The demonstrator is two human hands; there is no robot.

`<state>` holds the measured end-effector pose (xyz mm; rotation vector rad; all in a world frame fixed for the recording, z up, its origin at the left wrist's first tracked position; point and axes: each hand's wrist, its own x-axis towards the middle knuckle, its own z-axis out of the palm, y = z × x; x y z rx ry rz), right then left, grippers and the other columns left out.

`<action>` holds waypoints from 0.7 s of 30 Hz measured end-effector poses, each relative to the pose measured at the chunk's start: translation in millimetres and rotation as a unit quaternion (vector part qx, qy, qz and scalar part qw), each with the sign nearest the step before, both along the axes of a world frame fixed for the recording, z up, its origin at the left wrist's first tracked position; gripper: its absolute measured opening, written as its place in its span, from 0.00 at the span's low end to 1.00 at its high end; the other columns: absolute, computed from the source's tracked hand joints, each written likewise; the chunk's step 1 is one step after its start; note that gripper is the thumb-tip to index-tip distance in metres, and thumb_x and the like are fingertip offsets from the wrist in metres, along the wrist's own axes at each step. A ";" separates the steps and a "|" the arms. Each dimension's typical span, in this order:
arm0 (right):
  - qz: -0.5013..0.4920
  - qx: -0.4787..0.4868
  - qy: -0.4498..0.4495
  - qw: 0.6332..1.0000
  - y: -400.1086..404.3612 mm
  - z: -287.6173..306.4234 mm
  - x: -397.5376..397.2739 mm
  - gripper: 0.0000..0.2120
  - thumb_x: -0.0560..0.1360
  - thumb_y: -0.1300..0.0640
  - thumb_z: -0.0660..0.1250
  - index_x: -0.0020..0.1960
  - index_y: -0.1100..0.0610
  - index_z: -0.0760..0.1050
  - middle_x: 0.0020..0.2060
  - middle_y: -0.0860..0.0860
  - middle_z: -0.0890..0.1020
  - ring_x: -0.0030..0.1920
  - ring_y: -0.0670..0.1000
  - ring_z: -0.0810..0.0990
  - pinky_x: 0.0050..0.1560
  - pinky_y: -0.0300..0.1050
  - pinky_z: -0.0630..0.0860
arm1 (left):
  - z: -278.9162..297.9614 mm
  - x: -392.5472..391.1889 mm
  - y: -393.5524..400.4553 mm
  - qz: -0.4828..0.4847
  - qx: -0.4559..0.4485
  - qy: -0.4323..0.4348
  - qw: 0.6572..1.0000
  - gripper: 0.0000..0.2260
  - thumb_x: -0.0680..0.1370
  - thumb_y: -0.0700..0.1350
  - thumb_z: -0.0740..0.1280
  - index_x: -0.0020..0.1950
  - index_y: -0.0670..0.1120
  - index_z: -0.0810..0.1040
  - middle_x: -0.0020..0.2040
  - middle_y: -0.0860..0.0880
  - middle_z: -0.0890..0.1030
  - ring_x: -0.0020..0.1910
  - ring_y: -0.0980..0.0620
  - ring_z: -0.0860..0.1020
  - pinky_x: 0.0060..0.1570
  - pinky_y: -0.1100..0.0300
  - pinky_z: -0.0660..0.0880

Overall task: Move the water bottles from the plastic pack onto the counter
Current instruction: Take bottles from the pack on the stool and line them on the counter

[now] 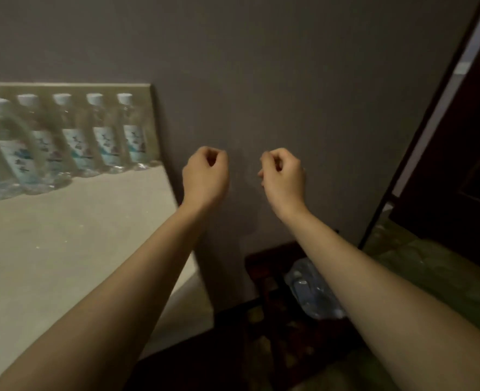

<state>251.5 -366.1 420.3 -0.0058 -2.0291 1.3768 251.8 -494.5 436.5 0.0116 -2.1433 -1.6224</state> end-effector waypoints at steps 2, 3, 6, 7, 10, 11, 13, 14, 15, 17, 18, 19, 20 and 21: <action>-0.013 -0.017 -0.009 1.000 46.2 -7.9 8.0 0.14 0.78 0.52 0.60 0.37 0.56 0.74 0.29 0.50 0.80 0.33 0.54 0.80 0.38 0.55 0.79 | -4.8 2.1 48.8 -0.034 -0.016 -0.005 0.999 0.09 0.80 0.48 0.63 0.49 0.47 0.80 0.43 0.51 0.83 0.45 0.52 0.81 0.48 0.56 0.76; -0.020 -0.019 -0.015 1.000 68.2 -12.5 11.8 0.14 0.78 0.51 0.60 0.37 0.55 0.75 0.29 0.49 0.79 0.32 0.53 0.79 0.38 0.55 0.78 | -7.0 2.7 72.1 -0.056 -0.017 -0.011 0.998 0.08 0.81 0.49 0.62 0.50 0.48 0.79 0.43 0.53 0.82 0.45 0.54 0.80 0.48 0.57 0.76; -0.030 -0.028 -0.034 0.999 129.7 -25.6 18.0 0.14 0.79 0.50 0.59 0.36 0.51 0.74 0.27 0.47 0.78 0.29 0.48 0.78 0.33 0.50 0.77 | -14.6 0.1 134.8 -0.105 -0.017 -0.027 0.994 0.09 0.81 0.49 0.61 0.52 0.47 0.79 0.43 0.53 0.80 0.43 0.54 0.78 0.47 0.56 0.76; -0.034 -0.036 -0.041 0.998 148.4 -29.9 18.6 0.14 0.79 0.50 0.59 0.36 0.51 0.74 0.27 0.47 0.77 0.28 0.47 0.77 0.31 0.47 0.75 | -18.5 -2.0 153.5 -0.121 -0.018 -0.031 0.992 0.09 0.81 0.49 0.61 0.52 0.46 0.79 0.42 0.54 0.80 0.42 0.55 0.78 0.45 0.57 0.75; -0.050 -0.055 -0.078 0.994 199.1 -48.3 15.9 0.14 0.80 0.51 0.60 0.37 0.51 0.74 0.27 0.47 0.77 0.26 0.42 0.76 0.28 0.38 0.71 | -37.7 -14.3 205.6 -0.161 -0.031 -0.067 0.984 0.10 0.81 0.49 0.62 0.53 0.46 0.80 0.42 0.55 0.79 0.41 0.57 0.77 0.42 0.60 0.71; -0.056 -0.058 -0.094 0.992 214.4 -56.1 13.4 0.14 0.80 0.52 0.60 0.37 0.51 0.74 0.27 0.47 0.76 0.25 0.41 0.75 0.27 0.36 0.70 | -46.7 -20.6 221.5 -0.169 -0.032 -0.085 0.981 0.10 0.81 0.49 0.62 0.53 0.46 0.80 0.42 0.54 0.79 0.43 0.55 0.77 0.43 0.59 0.71; -0.062 -0.060 -0.132 0.988 243.2 -73.1 4.3 0.14 0.80 0.52 0.60 0.37 0.52 0.74 0.27 0.48 0.76 0.25 0.40 0.75 0.27 0.35 0.70 | -65.9 -36.3 251.4 -0.180 -0.031 -0.123 0.976 0.10 0.80 0.49 0.62 0.52 0.46 0.80 0.43 0.53 0.80 0.44 0.52 0.78 0.45 0.58 0.72; -0.063 -0.058 -0.152 0.985 257.3 -81.7 -2.6 0.14 0.81 0.53 0.60 0.38 0.53 0.75 0.27 0.48 0.77 0.25 0.41 0.75 0.27 0.36 0.71 | -76.2 -45.7 265.6 -0.184 -0.030 -0.140 0.973 0.10 0.80 0.49 0.62 0.52 0.46 0.80 0.44 0.52 0.81 0.46 0.51 0.79 0.46 0.58 0.72; -0.063 -0.055 -0.171 0.982 271.4 -90.6 -11.2 0.14 0.81 0.53 0.60 0.38 0.54 0.75 0.28 0.49 0.77 0.25 0.42 0.76 0.28 0.37 0.72 | -86.8 -55.9 279.6 -0.188 -0.030 -0.156 0.969 0.10 0.80 0.49 0.62 0.53 0.46 0.81 0.47 0.50 0.82 0.47 0.50 0.79 0.46 0.58 0.72; -0.062 -0.050 -0.213 0.974 299.7 -109.3 -32.1 0.13 0.81 0.54 0.60 0.41 0.56 0.76 0.28 0.49 0.78 0.25 0.42 0.76 0.30 0.39 0.73 | -109.8 -79.1 306.6 -0.194 -0.031 -0.185 0.963 0.11 0.80 0.50 0.63 0.53 0.45 0.80 0.50 0.48 0.83 0.50 0.48 0.80 0.48 0.57 0.73; -0.063 -0.048 -0.235 0.969 313.8 -119.4 -43.6 0.12 0.81 0.55 0.60 0.42 0.57 0.76 0.29 0.50 0.78 0.25 0.43 0.76 0.30 0.39 0.74 | -121.6 -92.2 319.7 -0.198 -0.031 -0.198 0.960 0.10 0.80 0.50 0.63 0.51 0.45 0.80 0.50 0.47 0.84 0.49 0.48 0.80 0.49 0.57 0.74; -0.063 -0.047 -0.257 0.963 327.8 -130.7 -55.5 0.11 0.80 0.55 0.60 0.43 0.58 0.76 0.30 0.50 0.78 0.25 0.44 0.76 0.30 0.38 0.74 | -133.7 -106.0 332.2 -0.202 -0.031 -0.212 0.956 0.09 0.80 0.50 0.63 0.49 0.46 0.80 0.50 0.47 0.83 0.47 0.49 0.80 0.47 0.57 0.74; -0.061 -0.048 -0.282 0.956 341.6 -142.6 -67.5 0.11 0.80 0.56 0.60 0.44 0.59 0.76 0.30 0.51 0.79 0.26 0.44 0.77 0.28 0.37 0.74 | -144.9 -120.2 343.8 -0.207 -0.029 -0.229 0.951 0.09 0.80 0.50 0.63 0.46 0.47 0.79 0.48 0.48 0.83 0.44 0.51 0.79 0.42 0.59 0.73; -0.057 -0.048 -0.311 0.947 354.4 -153.9 -79.2 0.10 0.80 0.56 0.60 0.46 0.59 0.76 0.31 0.51 0.79 0.27 0.45 0.77 0.27 0.35 0.74 | -155.7 -134.3 354.9 -0.209 -0.024 -0.249 0.945 0.09 0.80 0.50 0.63 0.43 0.48 0.78 0.46 0.48 0.83 0.42 0.52 0.79 0.39 0.59 0.73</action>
